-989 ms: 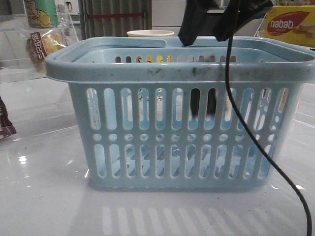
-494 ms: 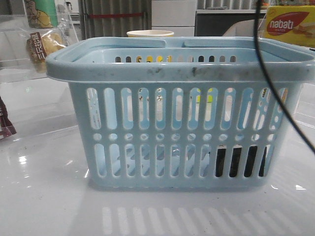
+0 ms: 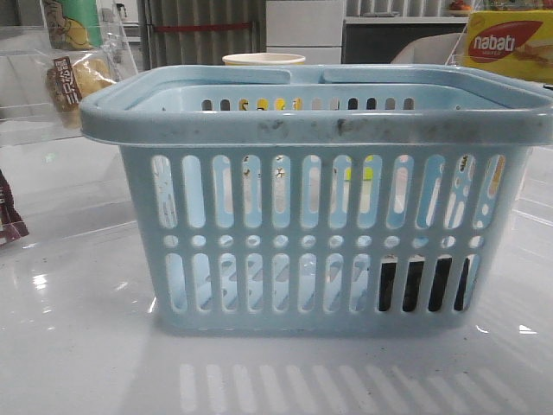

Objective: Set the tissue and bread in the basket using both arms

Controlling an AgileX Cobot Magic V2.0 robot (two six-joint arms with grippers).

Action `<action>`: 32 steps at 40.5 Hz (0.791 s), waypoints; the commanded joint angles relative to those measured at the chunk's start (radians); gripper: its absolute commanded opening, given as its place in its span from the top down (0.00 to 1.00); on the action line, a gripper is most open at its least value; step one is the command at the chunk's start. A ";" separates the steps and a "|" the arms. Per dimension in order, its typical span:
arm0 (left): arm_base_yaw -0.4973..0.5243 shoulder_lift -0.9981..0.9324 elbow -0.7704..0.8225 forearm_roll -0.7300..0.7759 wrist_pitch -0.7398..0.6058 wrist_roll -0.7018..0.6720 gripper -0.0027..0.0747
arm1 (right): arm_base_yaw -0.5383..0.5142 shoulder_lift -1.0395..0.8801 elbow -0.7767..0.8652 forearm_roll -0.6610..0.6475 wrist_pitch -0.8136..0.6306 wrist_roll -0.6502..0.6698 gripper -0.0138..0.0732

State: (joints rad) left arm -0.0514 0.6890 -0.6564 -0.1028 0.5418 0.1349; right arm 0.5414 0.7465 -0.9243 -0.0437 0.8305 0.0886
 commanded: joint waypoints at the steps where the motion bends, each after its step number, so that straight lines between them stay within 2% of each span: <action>1: -0.008 0.002 -0.028 -0.006 -0.080 -0.008 0.45 | -0.005 -0.069 0.014 -0.017 -0.022 -0.007 0.24; 10: -0.008 0.002 -0.028 -0.006 -0.080 -0.008 0.45 | -0.005 -0.130 0.050 -0.017 0.047 -0.007 0.24; 29: -0.008 0.005 -0.028 -0.006 -0.108 -0.008 0.45 | -0.005 -0.130 0.050 -0.017 0.049 -0.007 0.24; 32: -0.008 0.028 -0.035 -0.006 -0.127 -0.008 0.41 | -0.005 -0.130 0.050 -0.017 0.049 -0.007 0.24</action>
State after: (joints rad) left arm -0.0514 0.6980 -0.6564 -0.1028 0.5169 0.1349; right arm 0.5414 0.6160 -0.8479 -0.0437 0.9458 0.0869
